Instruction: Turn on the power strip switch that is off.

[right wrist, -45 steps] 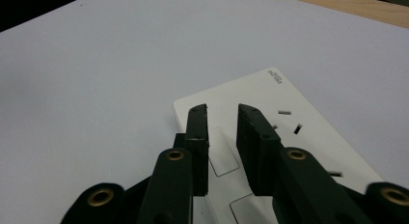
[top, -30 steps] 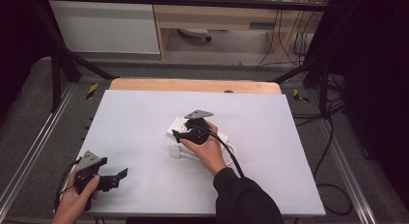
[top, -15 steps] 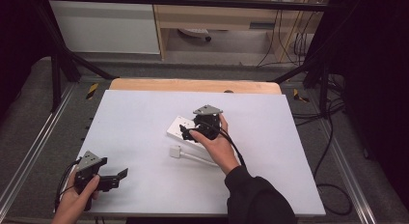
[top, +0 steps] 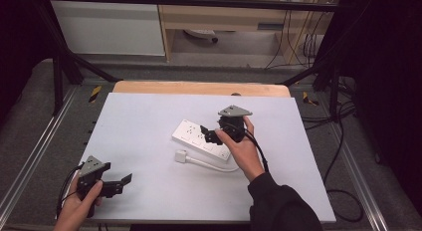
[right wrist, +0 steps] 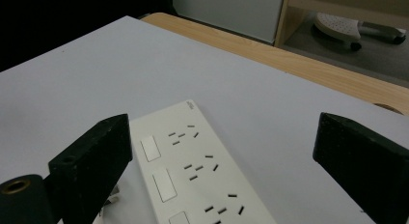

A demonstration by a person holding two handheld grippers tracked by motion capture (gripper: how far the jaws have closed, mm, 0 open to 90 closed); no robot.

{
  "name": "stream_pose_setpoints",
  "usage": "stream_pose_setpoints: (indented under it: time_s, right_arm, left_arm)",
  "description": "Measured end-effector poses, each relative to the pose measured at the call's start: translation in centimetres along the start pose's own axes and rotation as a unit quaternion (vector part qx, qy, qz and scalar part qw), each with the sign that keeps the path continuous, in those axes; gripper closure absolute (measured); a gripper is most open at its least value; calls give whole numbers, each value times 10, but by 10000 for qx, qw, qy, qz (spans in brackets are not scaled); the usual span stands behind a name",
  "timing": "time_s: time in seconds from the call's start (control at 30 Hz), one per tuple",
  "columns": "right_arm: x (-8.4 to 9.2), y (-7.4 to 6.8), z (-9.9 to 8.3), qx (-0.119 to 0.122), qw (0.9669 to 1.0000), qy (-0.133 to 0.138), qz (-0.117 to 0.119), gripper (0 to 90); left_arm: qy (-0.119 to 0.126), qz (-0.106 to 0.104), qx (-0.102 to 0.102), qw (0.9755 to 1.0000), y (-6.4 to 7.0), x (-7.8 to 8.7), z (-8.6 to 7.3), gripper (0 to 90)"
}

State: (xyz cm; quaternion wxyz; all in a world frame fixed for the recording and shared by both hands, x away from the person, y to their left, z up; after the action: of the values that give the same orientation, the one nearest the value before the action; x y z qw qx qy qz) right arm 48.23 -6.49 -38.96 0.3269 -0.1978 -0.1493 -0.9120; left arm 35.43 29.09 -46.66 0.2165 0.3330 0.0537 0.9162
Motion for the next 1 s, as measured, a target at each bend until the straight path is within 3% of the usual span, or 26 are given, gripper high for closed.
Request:
stream_pose_setpoints:
  time_s: [0.2,0.4,1.0]
  right_arm:
    - [18,13,-9,-16,9999,93,-59,70]
    - [36,27,-23,-193,9997,148,-78,59]
    - [92,63,-64,-487,9970,433,-420,52]
  left_arm:
    - [12,0,26,10000,0,0,0,70]
    - [7,-10,6,10000,1,-1,0,69]
    - [-28,8,-13,10000,1,-1,-1,70]
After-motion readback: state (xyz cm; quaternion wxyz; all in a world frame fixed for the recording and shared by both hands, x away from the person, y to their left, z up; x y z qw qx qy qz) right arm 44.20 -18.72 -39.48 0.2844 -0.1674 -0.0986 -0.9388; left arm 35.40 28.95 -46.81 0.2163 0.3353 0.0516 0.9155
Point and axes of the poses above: each handheld gripper's, and its own axes: x roughly backward along the jaws, z roughly out of its top, y roughly to its right, the point moved 5 cm from there along -x, roughly forward along the jaws, and after that the axes turned 11 degrees about x, right-handed, at the moved point
